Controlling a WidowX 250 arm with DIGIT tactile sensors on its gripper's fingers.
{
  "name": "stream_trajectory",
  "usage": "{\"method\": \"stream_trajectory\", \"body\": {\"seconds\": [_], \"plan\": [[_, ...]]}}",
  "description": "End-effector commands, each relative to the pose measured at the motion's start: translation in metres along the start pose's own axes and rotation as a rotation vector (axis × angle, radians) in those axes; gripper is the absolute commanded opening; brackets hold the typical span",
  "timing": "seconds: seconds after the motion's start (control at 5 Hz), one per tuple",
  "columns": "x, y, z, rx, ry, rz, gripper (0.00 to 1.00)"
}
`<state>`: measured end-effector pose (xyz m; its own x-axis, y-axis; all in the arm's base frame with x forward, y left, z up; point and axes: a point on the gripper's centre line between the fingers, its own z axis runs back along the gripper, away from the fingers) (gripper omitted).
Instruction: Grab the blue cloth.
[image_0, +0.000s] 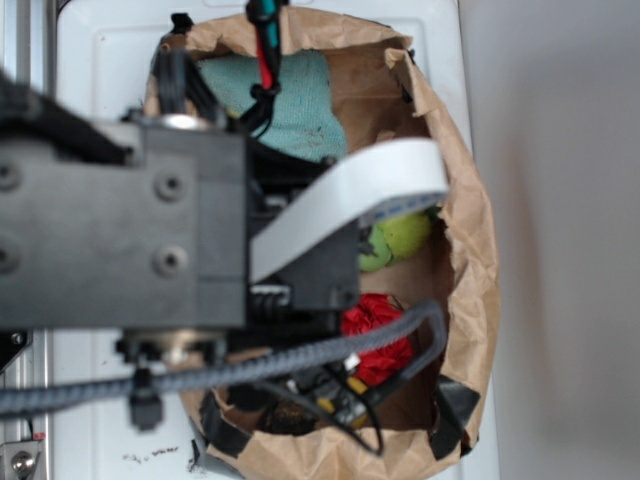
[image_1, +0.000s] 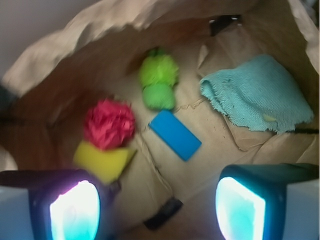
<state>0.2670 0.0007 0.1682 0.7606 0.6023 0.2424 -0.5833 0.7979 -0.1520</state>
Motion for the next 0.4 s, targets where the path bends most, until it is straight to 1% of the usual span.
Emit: {"method": "stream_trajectory", "body": {"seconds": [0.0, 0.2], "plan": [[0.0182, 0.0158, -0.0084, 0.065, -0.077, 0.315, 1.0], [0.0252, 0.0246, -0.0158, 0.105, -0.08, 0.426, 1.0]]}}
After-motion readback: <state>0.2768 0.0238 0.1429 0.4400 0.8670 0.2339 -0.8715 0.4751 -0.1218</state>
